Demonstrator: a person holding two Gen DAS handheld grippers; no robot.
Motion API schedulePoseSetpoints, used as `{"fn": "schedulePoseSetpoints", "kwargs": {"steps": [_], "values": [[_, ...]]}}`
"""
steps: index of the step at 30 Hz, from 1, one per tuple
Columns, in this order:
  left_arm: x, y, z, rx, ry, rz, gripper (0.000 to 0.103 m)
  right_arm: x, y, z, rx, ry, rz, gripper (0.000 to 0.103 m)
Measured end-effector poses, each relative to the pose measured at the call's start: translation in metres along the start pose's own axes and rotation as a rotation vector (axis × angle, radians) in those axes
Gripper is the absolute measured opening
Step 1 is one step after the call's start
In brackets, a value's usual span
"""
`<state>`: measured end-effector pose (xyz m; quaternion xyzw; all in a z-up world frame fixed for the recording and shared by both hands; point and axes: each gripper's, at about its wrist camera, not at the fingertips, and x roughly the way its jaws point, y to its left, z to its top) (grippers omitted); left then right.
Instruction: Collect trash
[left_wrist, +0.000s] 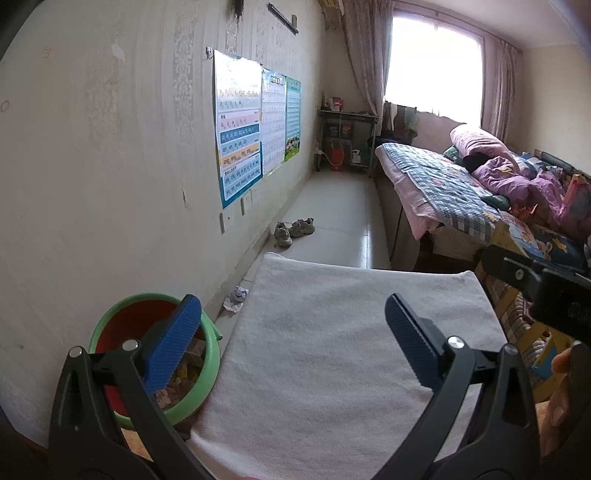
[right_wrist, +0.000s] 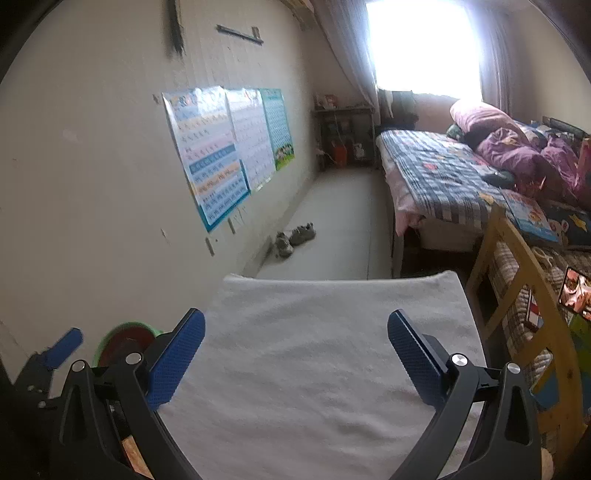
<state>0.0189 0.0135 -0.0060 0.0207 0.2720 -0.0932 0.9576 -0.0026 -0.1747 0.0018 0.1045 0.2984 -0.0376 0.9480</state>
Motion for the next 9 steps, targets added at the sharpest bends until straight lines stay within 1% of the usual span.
{"fn": "schedulePoseSetpoints", "kwargs": {"steps": [1,2,5,9], "values": [[0.001,0.000,0.000,0.004,0.006,-0.010,0.098,0.005,-0.003,-0.002,0.001,0.013,-0.007,0.096],[0.003,0.000,-0.001,0.008,0.014,-0.013,0.098,0.016,-0.011,-0.006,0.006,0.044,-0.023,0.096],[0.009,0.005,-0.003,0.000,0.051,0.010,0.098,0.052,-0.039,-0.026,0.033,0.144,-0.065,0.096],[0.011,0.023,-0.009,-0.030,0.062,0.036,0.098,0.111,-0.093,-0.077,0.010,0.300,-0.246,0.096]]}}
